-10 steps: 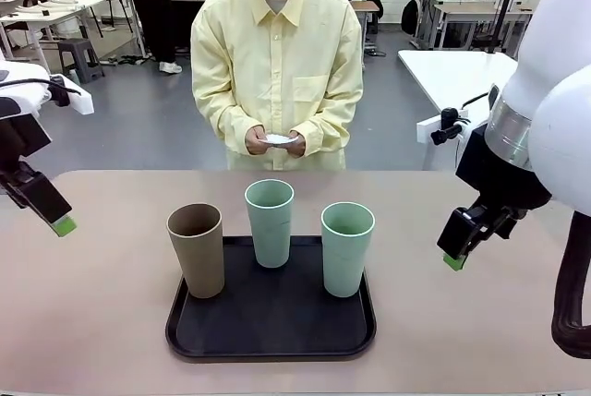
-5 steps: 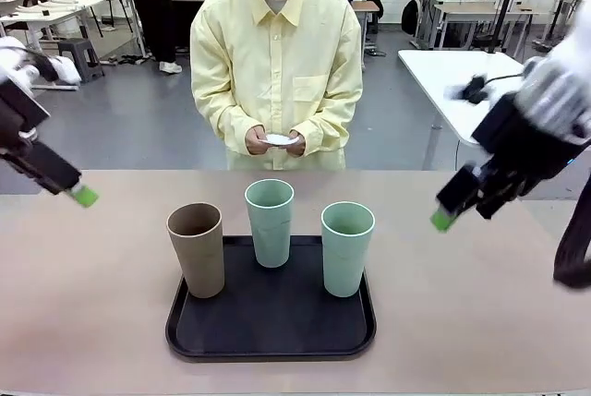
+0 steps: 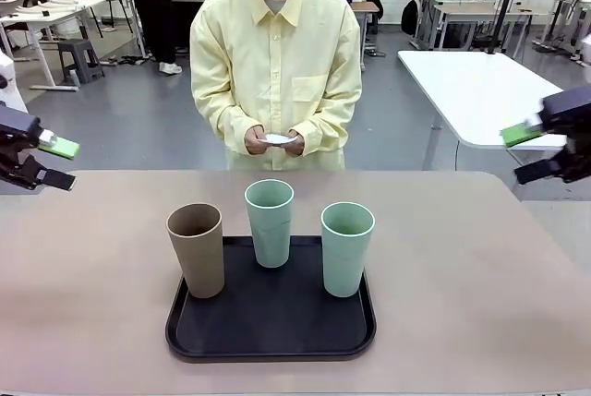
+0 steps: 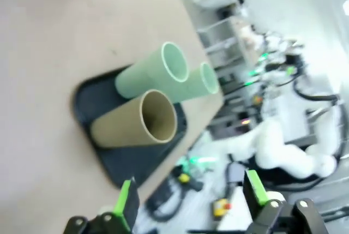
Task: Place coasters on the table and set cups on them.
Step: Pick up one Reusable plastic cup and place it on a coaster set by the human.
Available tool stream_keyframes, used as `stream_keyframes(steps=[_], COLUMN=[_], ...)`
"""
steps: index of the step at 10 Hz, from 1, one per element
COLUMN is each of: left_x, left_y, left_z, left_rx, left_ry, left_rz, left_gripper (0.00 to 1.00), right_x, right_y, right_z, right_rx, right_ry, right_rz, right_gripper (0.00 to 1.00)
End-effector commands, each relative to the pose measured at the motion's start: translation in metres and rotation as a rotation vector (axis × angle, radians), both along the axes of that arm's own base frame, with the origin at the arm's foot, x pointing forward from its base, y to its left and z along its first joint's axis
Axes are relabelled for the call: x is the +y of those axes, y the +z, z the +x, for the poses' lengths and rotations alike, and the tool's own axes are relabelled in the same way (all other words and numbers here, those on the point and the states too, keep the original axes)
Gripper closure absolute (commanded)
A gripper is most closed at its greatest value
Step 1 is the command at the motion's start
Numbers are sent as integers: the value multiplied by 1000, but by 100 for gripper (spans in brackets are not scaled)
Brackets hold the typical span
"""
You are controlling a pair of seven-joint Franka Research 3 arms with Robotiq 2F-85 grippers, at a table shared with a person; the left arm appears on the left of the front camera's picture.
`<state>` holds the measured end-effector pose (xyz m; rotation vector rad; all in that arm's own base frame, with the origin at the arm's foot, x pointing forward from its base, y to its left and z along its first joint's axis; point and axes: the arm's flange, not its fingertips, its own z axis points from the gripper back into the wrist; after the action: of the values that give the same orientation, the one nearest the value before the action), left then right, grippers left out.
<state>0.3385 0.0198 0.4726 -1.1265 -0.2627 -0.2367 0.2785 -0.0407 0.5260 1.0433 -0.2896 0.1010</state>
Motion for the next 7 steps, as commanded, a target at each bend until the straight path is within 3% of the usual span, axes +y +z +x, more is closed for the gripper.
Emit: stream_keyframes(steps=[1, 3, 7], left_x=[13, 32, 64], left_y=[-7, -5, 4], left_z=[8, -11, -43], left_rx=[100, 138, 187], left_ry=[18, 46, 141], left_rz=[-9, 10, 39], left_gripper=[0, 0, 0], right_x=[-9, -41, -74], right_y=[-78, -91, -101], right_z=[-54, -74, -110], right_rx=[115, 166, 166], right_ry=[-4, -43, -132], right_rz=[71, 88, 136], right_gripper=[0, 0, 0])
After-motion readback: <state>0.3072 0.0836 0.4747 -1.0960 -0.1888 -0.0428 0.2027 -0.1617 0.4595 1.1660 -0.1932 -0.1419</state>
